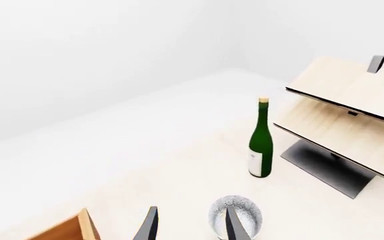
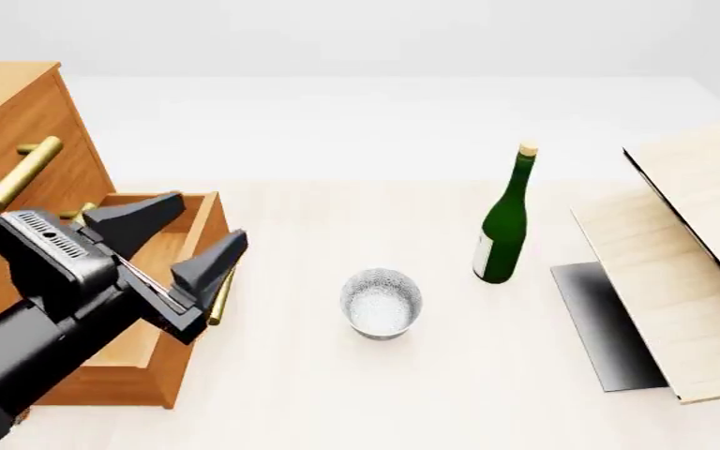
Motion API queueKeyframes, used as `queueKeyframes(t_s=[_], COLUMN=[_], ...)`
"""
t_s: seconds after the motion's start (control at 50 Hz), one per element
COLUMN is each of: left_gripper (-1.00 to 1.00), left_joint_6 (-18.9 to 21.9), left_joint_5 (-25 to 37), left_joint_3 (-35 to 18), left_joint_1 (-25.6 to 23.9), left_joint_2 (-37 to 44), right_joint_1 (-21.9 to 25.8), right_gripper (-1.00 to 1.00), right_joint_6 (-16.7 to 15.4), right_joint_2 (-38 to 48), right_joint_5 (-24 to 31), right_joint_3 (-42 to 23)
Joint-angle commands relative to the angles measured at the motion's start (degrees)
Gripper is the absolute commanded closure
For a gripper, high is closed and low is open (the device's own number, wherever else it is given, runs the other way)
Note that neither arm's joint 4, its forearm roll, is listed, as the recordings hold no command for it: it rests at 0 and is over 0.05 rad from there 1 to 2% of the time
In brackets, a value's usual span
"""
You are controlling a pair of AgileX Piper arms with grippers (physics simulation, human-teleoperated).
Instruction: Put the bowl in the bottom drawer of the cabinet.
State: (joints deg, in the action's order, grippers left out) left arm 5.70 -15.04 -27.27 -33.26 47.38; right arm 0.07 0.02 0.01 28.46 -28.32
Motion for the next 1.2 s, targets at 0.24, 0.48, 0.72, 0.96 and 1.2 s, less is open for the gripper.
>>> queueKeyframes(t_s=[0.24,0.48,0.72,0.96,1.2], left_gripper=[-1.00,-1.00,-1.00,-1.00,-1.00], left_joint_6=[-0.9,-2.8,-3.2,-5.0,-7.1], left_joint_5=[3.9,8.6,16.2,21.2,28.0], left_joint_3=[-14.4,-20.2,-27.0,-32.2,-38.2], left_joint_1=[-2.3,-3.3,-5.7,-7.7,-8.5], left_joint_2=[15.5,21.5,26.3,30.9,35.4], right_joint_1=[0.0,0.0,0.0,0.0,0.0], right_gripper=[-1.00,-1.00,-1.00,-1.00,-1.00], right_joint_6=[0.0,0.0,0.0,0.0,0.0], right_joint_2=[0.0,0.0,0.0,0.0,0.0], right_joint_5=[0.5,0.5,0.4,0.5,0.4], right_joint_3=[-0.4,-0.4,-0.4,-0.4,-0.4])
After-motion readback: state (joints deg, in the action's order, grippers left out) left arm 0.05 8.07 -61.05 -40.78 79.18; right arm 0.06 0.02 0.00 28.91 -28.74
